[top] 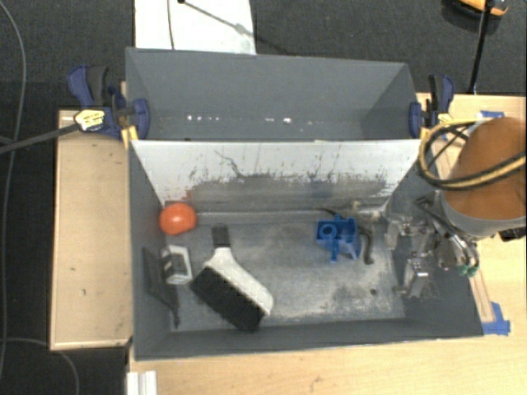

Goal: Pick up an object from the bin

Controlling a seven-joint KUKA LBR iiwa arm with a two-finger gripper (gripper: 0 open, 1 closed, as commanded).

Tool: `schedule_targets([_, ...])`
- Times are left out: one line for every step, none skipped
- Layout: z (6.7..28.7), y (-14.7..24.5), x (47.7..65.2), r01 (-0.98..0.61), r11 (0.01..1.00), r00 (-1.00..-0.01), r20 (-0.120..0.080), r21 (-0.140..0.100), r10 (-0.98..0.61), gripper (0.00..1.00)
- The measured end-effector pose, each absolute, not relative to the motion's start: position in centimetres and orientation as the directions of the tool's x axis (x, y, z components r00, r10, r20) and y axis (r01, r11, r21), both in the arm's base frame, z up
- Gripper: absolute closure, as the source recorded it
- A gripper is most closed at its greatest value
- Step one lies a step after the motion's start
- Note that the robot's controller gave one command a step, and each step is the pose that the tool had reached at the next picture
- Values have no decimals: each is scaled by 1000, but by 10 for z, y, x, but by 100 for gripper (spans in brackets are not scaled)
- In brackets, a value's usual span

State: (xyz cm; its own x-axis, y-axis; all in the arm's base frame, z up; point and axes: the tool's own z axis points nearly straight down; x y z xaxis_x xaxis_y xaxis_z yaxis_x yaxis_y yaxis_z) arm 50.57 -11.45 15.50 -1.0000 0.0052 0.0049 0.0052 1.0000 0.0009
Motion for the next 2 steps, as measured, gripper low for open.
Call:
schedule_targets([160, -114, 507, 1, 1000, -1000, -3, -1, 1, 0])
schedule_targets([122, -111, 542, 94, 996, -996, -8, -1, 94, 0])
